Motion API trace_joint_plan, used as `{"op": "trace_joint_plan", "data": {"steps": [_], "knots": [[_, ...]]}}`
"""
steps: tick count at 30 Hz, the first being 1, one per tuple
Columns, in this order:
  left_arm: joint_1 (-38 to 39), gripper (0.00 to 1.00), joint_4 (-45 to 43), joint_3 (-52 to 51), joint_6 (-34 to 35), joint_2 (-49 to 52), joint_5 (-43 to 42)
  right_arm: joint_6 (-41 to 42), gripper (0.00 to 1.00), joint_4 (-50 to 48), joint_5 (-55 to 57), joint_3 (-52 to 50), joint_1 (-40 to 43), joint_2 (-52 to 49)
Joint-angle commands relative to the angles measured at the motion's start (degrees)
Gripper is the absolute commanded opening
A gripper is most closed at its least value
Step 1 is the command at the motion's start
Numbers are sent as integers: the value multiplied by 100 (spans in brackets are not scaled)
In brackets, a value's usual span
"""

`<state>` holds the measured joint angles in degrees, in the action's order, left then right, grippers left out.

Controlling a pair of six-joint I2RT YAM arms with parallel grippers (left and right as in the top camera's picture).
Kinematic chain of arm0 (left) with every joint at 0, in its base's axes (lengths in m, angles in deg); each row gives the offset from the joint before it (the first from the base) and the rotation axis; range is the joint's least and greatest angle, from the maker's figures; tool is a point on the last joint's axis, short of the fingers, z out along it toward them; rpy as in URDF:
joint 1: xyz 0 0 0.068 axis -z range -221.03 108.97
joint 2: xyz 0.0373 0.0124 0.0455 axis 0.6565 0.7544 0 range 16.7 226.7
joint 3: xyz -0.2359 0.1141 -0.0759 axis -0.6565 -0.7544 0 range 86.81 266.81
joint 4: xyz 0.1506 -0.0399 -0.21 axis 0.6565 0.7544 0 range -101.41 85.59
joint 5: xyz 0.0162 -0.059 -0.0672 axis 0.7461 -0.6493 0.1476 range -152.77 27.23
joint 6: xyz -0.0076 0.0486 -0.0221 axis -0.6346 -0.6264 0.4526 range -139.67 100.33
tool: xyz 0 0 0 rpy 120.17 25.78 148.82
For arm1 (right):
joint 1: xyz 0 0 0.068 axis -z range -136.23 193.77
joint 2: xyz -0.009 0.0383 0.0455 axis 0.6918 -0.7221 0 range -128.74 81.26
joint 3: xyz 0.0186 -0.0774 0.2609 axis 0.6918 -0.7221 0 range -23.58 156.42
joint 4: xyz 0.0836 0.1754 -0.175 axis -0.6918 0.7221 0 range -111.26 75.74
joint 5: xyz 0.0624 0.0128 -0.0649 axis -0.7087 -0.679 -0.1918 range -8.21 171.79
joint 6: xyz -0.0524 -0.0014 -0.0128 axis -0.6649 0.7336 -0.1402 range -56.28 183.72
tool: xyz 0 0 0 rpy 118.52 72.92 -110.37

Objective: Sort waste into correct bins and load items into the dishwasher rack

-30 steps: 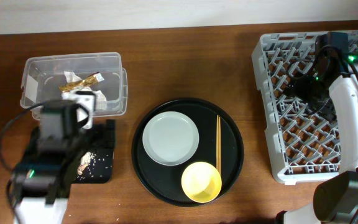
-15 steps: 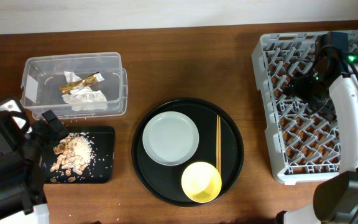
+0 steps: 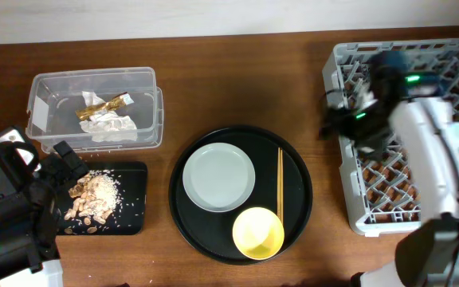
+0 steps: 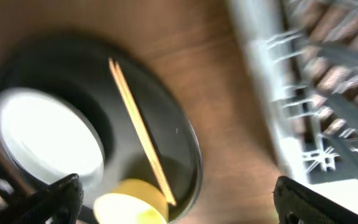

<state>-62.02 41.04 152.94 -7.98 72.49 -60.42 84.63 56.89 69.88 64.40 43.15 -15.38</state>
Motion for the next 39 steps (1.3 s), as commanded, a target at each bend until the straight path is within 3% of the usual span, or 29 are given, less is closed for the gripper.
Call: {"op": "trace_joint_plan", "data": {"steps": [1,5,6,8,9,14,28,39], "knots": [[-28,99,-9,57,70,17,-2,-354,99,-367,925,-693,-809,-24],[-28,99,-9,57,70,129,-2,-354,98,-691,1025,-874,-1228,-24],[-28,99,-9,57,70,162,-2,-352,94,-826,1001,-874,-1285,-24],[-28,99,-9,57,70,240,-2,-354,73,-1082,1008,-940,-1377,-28],[-28,99,-9,57,70,267,-2,-354,67,-1198,1005,-986,-1405,-28],[-28,99,-9,57,70,352,-2,-352,54,-1991,1003,-1683,-1558,-28],[-28,99,-9,57,70,352,-2,-413,57,-3759,1034,-3008,-2114,-28],[-28,99,-9,57,70,352,-2,-87,58,-3880,1471,-3145,-2111,-260]]}}
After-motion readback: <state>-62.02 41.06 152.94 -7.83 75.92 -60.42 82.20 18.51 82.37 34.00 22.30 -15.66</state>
